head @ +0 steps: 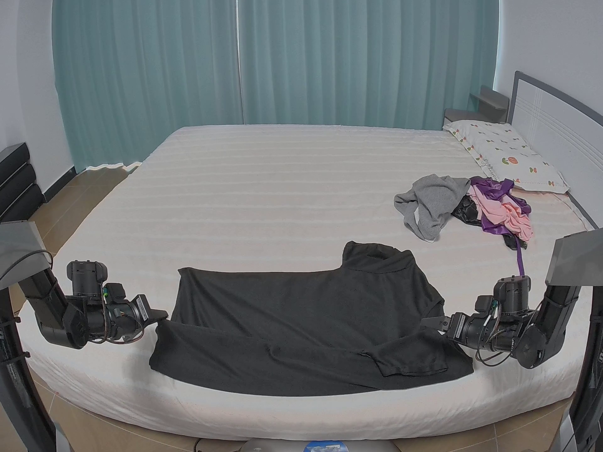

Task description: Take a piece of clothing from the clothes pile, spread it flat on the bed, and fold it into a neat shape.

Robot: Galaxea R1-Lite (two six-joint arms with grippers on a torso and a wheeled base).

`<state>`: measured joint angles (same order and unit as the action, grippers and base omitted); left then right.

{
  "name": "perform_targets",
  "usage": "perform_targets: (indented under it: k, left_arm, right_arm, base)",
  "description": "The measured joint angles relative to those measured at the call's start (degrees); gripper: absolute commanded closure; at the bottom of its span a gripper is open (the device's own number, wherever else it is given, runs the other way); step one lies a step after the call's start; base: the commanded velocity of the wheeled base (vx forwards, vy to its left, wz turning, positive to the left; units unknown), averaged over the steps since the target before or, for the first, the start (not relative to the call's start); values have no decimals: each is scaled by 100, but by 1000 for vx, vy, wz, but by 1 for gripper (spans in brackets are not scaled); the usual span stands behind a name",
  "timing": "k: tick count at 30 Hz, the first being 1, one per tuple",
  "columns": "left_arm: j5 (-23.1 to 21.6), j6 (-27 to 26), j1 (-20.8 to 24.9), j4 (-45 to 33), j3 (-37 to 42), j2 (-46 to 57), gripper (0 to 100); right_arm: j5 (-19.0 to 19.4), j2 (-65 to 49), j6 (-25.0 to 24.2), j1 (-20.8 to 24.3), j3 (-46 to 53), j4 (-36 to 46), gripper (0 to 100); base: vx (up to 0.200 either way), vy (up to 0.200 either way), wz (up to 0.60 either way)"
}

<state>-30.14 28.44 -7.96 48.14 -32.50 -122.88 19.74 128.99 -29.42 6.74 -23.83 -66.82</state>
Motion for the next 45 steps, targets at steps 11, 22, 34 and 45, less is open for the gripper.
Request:
perform_targets:
  k: [11, 22, 34, 45]
  left_arm:
    - [0, 0, -6, -6, 23, 2, 100]
    - [0, -6, -9, -5, 20, -18, 100]
    - [15, -56, -22, -6, 95, 44, 100]
    - [48, -66, -44, -18, 386, 395, 100]
  right_arm:
    - [185, 327, 18, -40, -168, -54, 0]
    - [180, 633, 18, -57, -163, -435, 100]
    - [172, 541, 2, -143, 62, -809, 100]
    - [180, -140, -4, -182, 612, -825, 100]
  base:
    - [0, 0, 0]
    - [0, 0, 0]
    - [0, 0, 0]
    - [0, 0, 0]
